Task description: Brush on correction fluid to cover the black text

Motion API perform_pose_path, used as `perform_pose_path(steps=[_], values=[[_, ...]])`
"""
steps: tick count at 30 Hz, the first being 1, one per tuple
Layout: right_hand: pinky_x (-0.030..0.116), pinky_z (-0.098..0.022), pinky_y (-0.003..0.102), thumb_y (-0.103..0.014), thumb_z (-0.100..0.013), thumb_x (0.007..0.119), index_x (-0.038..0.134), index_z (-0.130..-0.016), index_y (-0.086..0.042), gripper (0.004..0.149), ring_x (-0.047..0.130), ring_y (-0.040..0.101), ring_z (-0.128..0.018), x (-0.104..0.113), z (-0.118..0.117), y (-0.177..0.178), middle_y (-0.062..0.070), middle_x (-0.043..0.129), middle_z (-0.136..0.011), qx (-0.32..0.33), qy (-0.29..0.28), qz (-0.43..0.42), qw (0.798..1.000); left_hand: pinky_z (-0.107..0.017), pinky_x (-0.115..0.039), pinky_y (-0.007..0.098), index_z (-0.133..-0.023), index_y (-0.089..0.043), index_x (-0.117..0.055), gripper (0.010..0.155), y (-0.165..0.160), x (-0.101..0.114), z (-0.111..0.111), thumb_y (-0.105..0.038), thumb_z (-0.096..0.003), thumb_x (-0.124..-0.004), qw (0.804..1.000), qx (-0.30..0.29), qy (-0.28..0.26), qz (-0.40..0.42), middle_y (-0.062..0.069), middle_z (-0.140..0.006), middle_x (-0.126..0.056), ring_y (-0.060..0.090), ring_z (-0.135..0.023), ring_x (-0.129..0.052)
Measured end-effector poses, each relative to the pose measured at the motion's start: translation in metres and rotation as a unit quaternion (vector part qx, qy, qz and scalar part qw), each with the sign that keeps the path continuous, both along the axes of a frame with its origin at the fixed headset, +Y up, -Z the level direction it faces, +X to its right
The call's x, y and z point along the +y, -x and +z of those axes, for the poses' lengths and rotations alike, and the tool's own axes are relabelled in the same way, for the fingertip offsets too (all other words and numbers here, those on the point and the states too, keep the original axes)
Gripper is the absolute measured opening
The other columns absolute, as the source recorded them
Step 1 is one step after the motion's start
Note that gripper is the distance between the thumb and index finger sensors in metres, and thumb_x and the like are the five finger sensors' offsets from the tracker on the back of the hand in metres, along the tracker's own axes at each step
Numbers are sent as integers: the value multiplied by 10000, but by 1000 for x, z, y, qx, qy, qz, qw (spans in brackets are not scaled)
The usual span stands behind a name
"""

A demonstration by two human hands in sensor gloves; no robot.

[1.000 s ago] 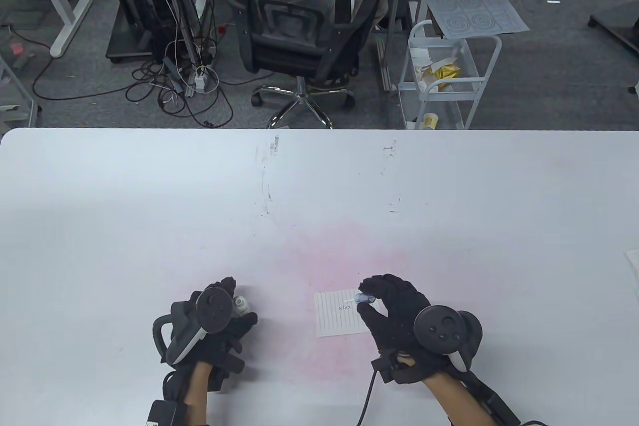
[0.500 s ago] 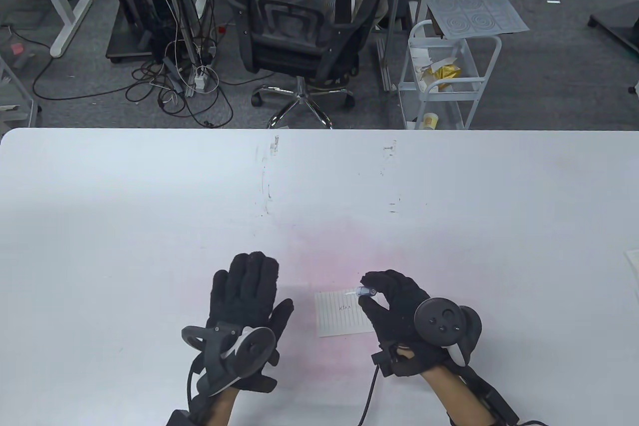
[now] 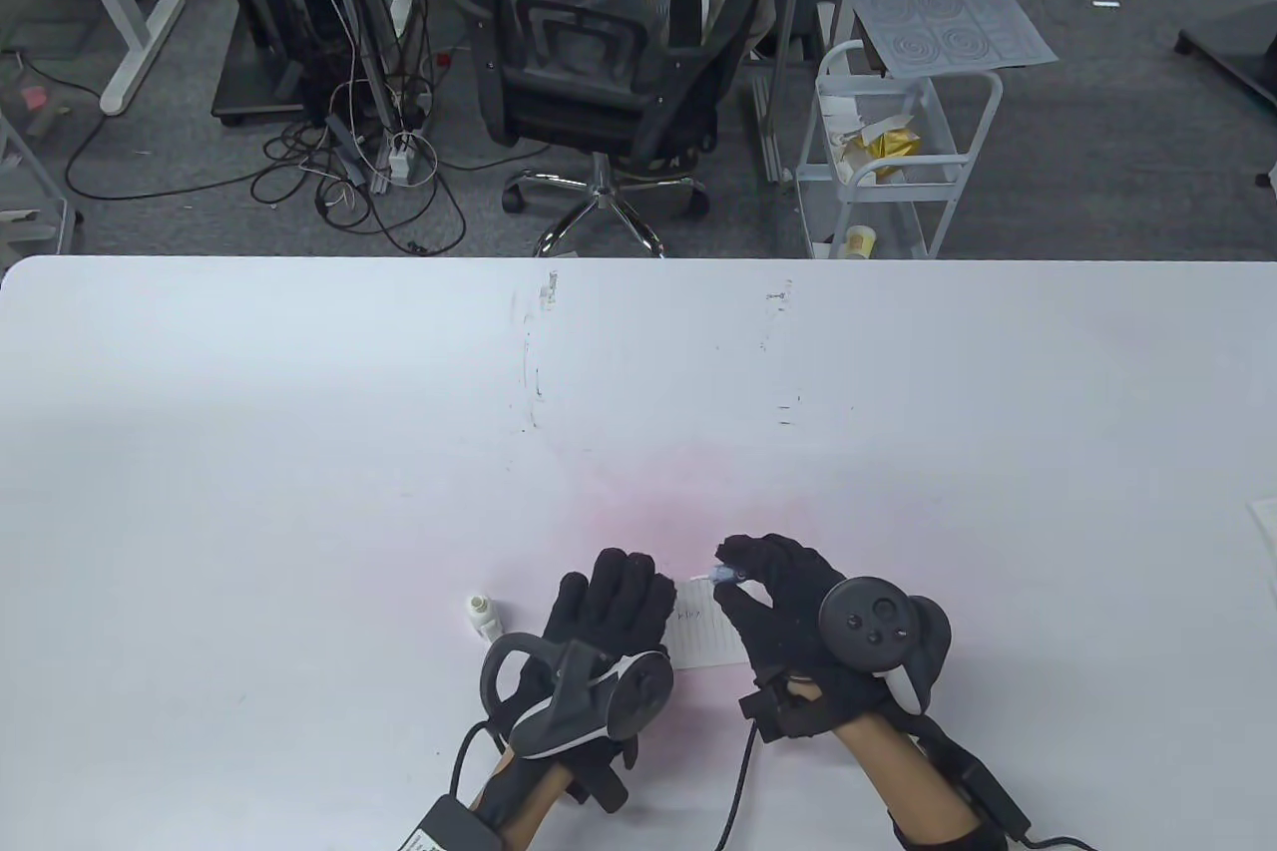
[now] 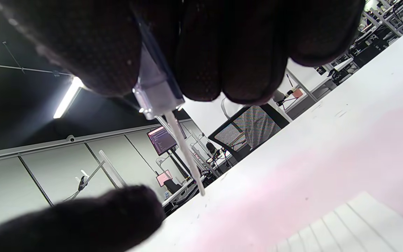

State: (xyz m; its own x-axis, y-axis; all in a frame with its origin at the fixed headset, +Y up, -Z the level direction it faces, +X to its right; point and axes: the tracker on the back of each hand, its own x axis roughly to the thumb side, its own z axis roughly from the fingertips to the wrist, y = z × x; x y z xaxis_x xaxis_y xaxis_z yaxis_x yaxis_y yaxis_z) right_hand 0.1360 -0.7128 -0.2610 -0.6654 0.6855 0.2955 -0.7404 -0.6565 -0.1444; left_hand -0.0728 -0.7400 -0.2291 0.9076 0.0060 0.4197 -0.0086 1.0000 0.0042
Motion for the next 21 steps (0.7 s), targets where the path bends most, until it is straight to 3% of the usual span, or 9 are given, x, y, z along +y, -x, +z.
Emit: perform_pose_path(steps=[6,9,21], values=[[733,-523,559,-404,-344,881,830,-786,-251,470,957,339,-601,-6,-4,6,48,863,-743,7,9,20,1000,-782,-549,503,-1047,-297,-568,623,0,-19,-8,-479,-452,-614,997,-12,74,-27,8,-1159,-520,284,-1104,-540],[736,-520,559,-400,-339,884,835,-782,-253,469,960,341,-599,-10,-6,8,47,868,-742,7,17,30,999,-802,-505,499,-1067,-298,-493,625,0,-27,-12,-470,-474,-594,991,-18,125,-37,4,-1175,-443,278,-1121,-473],[741,-518,559,-390,-333,891,847,-777,-255,465,968,343,-598,-24,-9,17,49,879,-739,25,52,73,996,-824,-497,468,-1068,-280,-410,622,-3,-34,-12,-438,-493,-589,985,-23,159,-68,48,-1171,-354,302,-1124,-437]])
